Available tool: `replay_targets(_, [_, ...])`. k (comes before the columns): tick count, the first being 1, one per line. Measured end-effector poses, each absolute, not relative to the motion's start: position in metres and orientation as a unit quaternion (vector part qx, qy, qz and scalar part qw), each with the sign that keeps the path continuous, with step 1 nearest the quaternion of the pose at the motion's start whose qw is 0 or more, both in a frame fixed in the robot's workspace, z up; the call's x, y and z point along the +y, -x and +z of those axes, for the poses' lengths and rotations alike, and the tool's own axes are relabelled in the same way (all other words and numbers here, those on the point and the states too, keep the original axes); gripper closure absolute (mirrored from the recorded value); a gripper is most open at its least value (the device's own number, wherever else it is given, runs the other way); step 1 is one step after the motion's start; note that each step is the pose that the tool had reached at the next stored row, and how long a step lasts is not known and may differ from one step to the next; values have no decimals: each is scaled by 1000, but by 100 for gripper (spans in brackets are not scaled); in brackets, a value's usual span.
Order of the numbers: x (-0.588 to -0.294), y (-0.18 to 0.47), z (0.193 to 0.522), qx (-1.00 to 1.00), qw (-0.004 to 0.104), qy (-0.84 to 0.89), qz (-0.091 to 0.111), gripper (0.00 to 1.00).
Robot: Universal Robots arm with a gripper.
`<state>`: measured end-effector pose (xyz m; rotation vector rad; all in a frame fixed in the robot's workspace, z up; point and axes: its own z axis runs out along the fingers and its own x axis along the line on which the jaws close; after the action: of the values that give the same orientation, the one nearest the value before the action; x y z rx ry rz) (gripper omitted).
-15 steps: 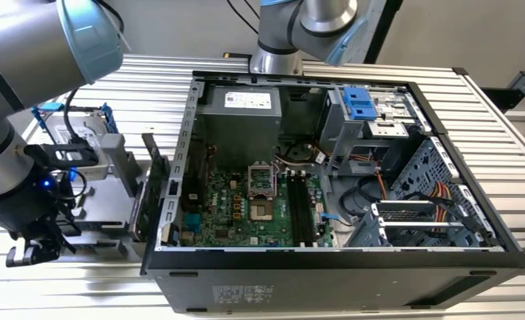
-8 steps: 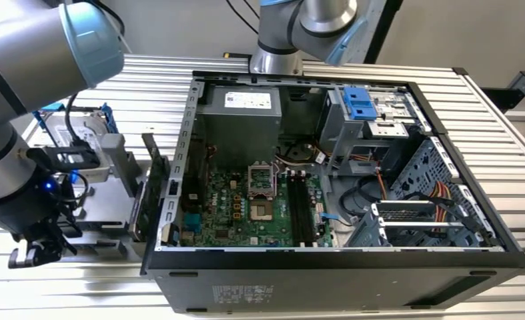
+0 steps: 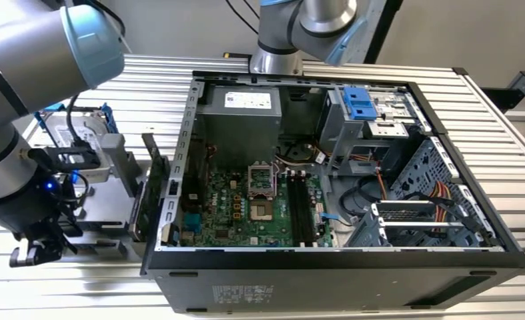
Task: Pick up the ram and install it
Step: 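Pick up the ram and move it above insertion slot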
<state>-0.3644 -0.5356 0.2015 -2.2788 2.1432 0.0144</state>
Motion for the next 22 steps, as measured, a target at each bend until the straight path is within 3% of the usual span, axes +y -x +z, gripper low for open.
replay_targets(11, [-533, 366, 198, 688, 7, 726, 5, 0])
replay_targets(12, [-533, 366, 198, 688, 7, 726, 5, 100])
replay_targets(22, [-533, 366, 198, 688, 7, 726, 5, 100])
